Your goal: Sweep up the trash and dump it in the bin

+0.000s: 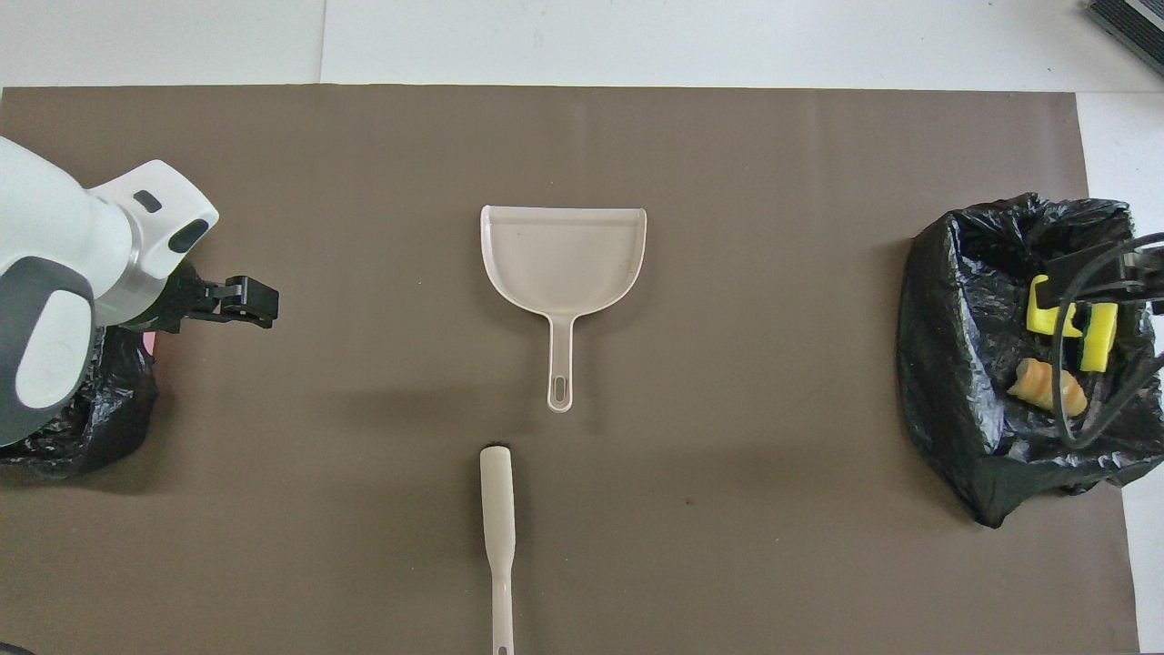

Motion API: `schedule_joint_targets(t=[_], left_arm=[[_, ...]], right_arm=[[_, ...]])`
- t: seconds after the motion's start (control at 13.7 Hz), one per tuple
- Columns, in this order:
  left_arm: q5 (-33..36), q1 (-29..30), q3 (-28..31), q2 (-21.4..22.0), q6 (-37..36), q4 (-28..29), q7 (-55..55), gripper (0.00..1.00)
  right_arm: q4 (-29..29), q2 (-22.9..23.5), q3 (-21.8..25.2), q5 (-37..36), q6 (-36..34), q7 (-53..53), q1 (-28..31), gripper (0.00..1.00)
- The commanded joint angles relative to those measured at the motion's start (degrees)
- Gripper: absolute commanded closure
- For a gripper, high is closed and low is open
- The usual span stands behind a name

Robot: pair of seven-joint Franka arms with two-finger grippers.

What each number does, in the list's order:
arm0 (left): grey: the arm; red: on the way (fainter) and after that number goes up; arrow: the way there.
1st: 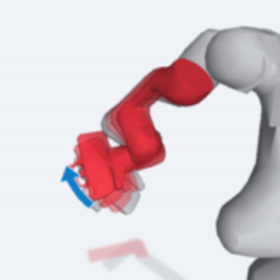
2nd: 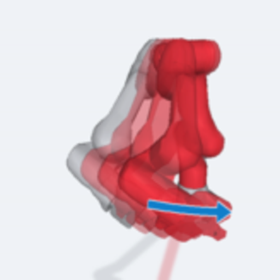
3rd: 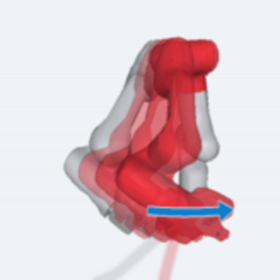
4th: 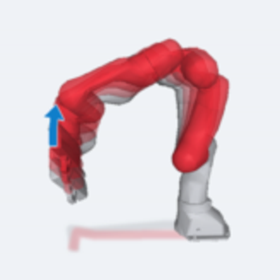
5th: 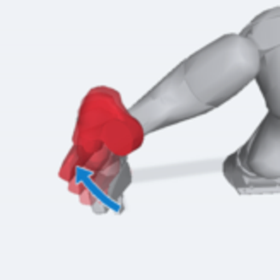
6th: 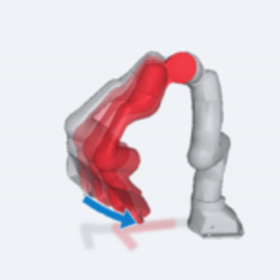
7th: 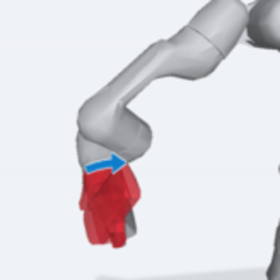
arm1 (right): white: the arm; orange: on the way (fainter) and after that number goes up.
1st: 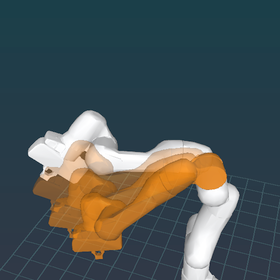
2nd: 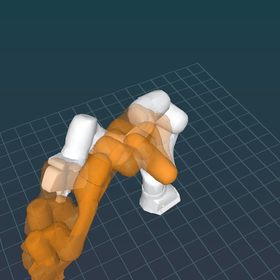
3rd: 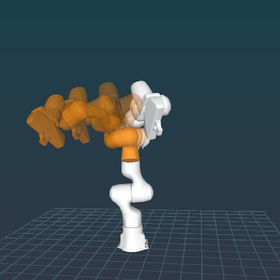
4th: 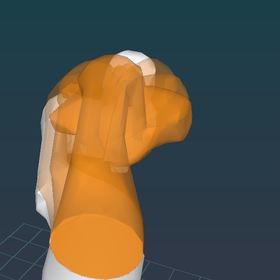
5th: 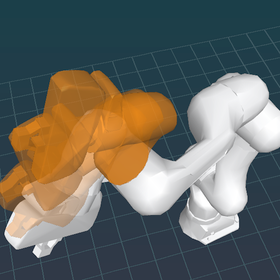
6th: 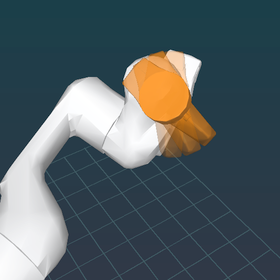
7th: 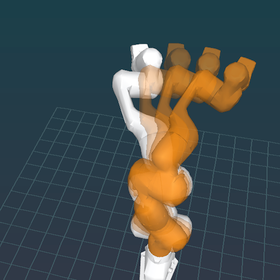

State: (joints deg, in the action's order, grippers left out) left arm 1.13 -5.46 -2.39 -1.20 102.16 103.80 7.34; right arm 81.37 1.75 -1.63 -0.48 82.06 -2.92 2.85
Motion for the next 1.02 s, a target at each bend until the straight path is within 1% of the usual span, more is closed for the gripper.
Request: schedule_joint_targets(t=[0.0, 0.37, 0.58, 0.8, 0.95], left_arm=[[0.8, 2.9, -0.6, 3.0, -1.4, 0.9, -3.9, 0.0], [0.8, 5.6, -0.5, 5.2, -1.4, -0.1, -8.2, 0.0], [0.7, 5.7, 0.3, 5.5, -7.0, -4.6, -9.2, 0.0], [0.7, 5.7, 1.4, 6.2, -8.6, -7.8, -11.8, 0.0], [0.7, 5.6, 2.3, 7.0, -10.3, -8.5, -15.3, 0.0]], right_arm=[[1.4, -1.3, -0.1, 1.0, -0.1, -0.8, 0.3, 0.0], [1.4, -1.3, -0.1, 1.0, -0.1, -0.8, 0.3, 0.0], [1.4, -1.3, -0.1, 1.0, -0.1, -0.7, 0.3, 0.0], [1.4, -1.2, -0.1, 1.0, -0.1, -0.8, 0.4, 0.0], [1.4, -1.3, -0.1, 1.0, -0.1, -0.7, 0.3, 0.0]])
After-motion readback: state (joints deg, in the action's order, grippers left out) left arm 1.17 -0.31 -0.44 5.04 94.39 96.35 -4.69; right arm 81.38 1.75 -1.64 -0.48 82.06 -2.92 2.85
